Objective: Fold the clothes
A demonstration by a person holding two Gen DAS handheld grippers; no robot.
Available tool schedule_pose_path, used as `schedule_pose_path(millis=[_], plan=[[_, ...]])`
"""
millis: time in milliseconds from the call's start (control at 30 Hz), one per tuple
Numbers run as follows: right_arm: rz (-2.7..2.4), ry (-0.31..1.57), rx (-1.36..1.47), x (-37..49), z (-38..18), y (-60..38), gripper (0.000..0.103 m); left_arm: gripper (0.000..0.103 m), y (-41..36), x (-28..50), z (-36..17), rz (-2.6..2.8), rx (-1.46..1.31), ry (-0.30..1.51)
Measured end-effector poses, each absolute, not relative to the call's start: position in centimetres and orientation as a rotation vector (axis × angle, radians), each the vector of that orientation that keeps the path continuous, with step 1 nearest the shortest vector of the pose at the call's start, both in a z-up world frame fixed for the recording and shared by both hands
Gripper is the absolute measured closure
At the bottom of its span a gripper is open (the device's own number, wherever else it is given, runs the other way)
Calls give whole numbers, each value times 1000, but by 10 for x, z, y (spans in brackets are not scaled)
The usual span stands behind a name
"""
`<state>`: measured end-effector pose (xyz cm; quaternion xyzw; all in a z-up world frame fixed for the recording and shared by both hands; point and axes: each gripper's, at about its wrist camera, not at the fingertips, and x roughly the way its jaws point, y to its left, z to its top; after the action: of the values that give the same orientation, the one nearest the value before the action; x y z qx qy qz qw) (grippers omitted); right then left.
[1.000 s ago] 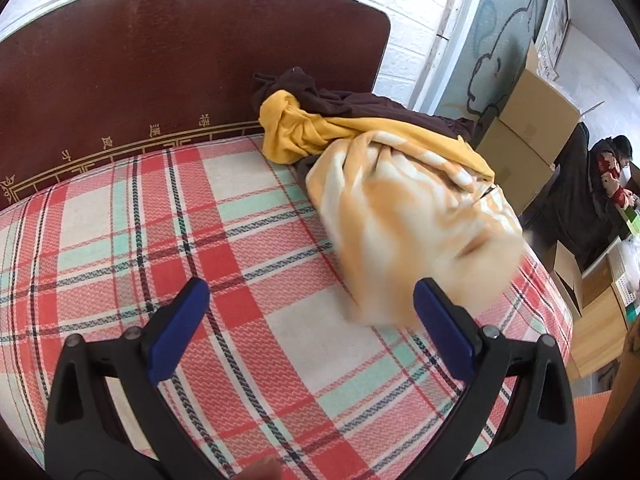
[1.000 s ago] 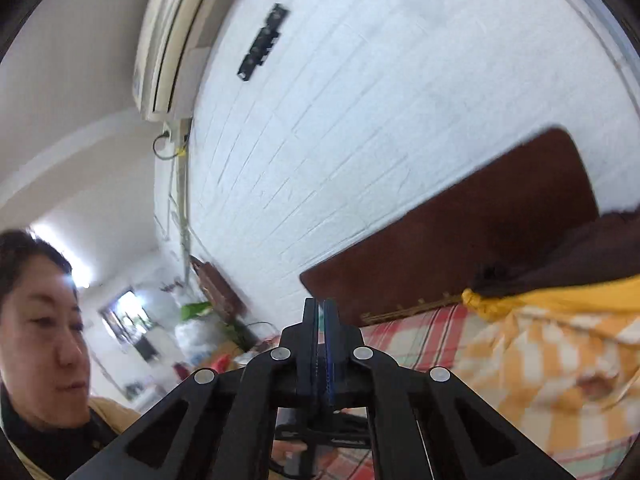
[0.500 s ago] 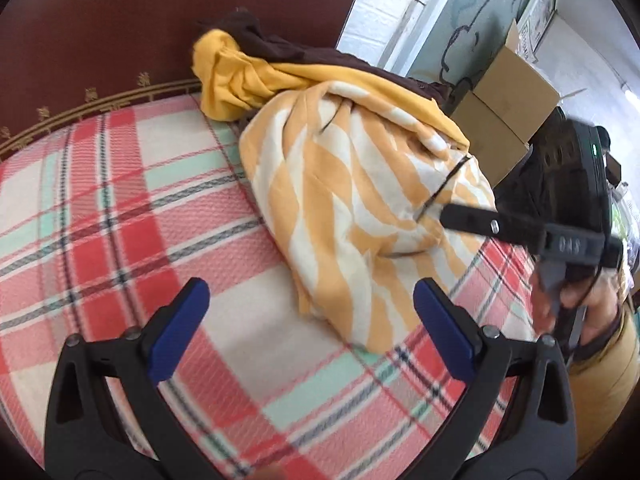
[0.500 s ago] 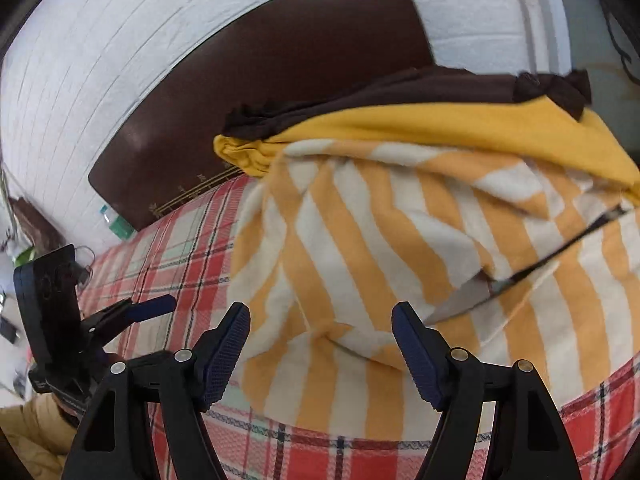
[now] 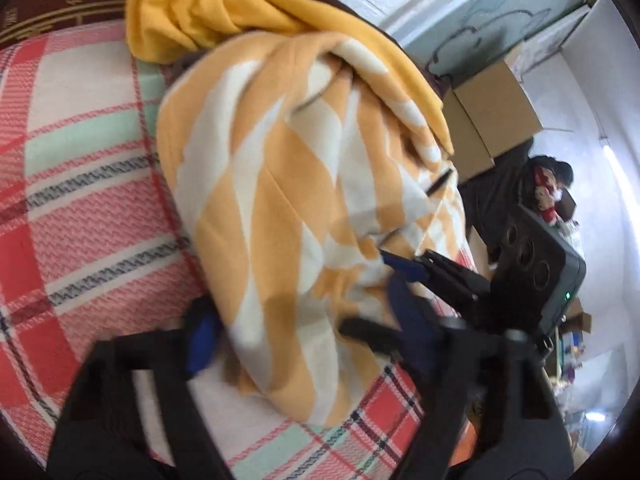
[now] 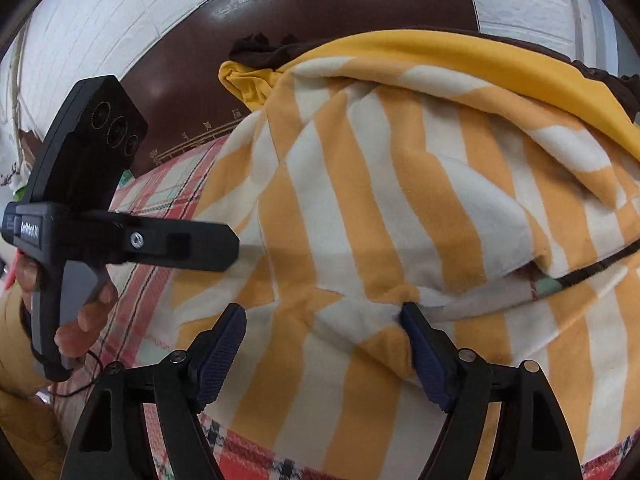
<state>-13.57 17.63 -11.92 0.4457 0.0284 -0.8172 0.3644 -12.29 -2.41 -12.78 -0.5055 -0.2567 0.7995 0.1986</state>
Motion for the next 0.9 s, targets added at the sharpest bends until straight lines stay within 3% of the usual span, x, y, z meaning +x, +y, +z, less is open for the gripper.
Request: schedule_pose_path(millis=[33, 67, 267, 400, 633, 900], plan=[[-2106, 79, 1160, -137, -119, 176, 71, 72, -22, -124, -129, 2215, -1426, -717], [-2101, 56, 1182, -140, -120, 178, 86, 88, -20, -123, -128, 2210, -1427, -718], [-1883, -441, 1098, -131, -103, 229, 89, 90, -12, -106, -100, 2132, -1300, -773], [-1764, -591, 943, -100, -71, 254, 90, 90, -1, -80, -60, 2090, -1153, -747], [-1679, -537, 818, -43, -14, 255, 90, 94, -3, -20, -20, 2031, -1016, -725], [-1548, -378, 766, 22, 13, 204, 90, 94, -50, 48, -11, 2018, -1025, -684]])
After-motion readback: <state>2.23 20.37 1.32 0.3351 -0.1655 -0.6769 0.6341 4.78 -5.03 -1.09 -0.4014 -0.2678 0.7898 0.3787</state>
